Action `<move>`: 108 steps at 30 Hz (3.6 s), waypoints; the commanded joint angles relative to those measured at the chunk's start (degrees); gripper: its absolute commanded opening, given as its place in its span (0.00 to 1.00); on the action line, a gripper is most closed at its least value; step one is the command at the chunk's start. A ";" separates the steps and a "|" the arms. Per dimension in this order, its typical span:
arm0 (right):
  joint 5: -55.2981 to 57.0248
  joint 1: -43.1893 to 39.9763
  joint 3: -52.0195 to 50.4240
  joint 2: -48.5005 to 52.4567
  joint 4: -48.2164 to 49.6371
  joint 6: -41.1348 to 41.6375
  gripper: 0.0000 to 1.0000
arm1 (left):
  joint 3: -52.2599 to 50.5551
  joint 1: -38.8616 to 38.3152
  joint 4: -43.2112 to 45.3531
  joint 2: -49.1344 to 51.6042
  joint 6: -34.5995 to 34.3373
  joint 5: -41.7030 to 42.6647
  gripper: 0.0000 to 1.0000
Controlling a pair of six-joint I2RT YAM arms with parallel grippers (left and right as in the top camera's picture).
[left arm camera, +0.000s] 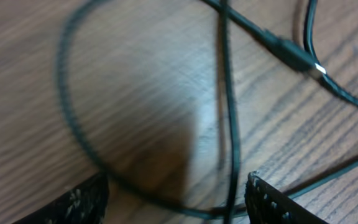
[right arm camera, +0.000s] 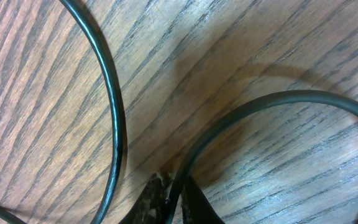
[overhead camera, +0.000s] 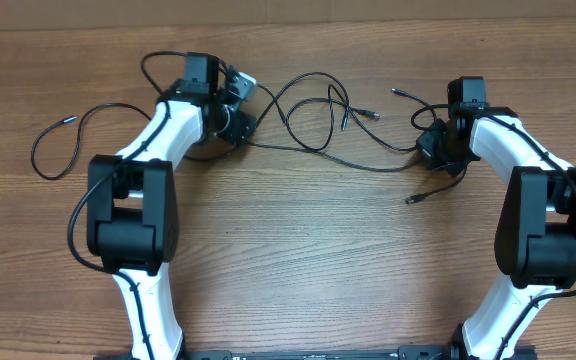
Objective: Untangle cables
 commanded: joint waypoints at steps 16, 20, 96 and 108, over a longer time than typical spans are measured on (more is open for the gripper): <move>2.27 -0.83 -2.16 3.21 0.07 -0.26 0.09 | 1.03 -1.90 -0.11 1.22 4.72 1.64 0.51; 2.27 -0.83 -2.16 3.21 0.07 -0.26 0.10 | 0.85 -1.92 -0.07 1.33 1.01 1.73 0.39; 2.27 -0.83 -2.16 3.21 0.52 -0.26 0.14 | 11.69 1.29 6.86 -13.25 -16.02 -3.37 0.04; 2.27 -0.83 -2.16 3.21 0.57 -0.26 0.14 | 13.92 10.21 1.42 -16.68 -24.76 -24.59 0.04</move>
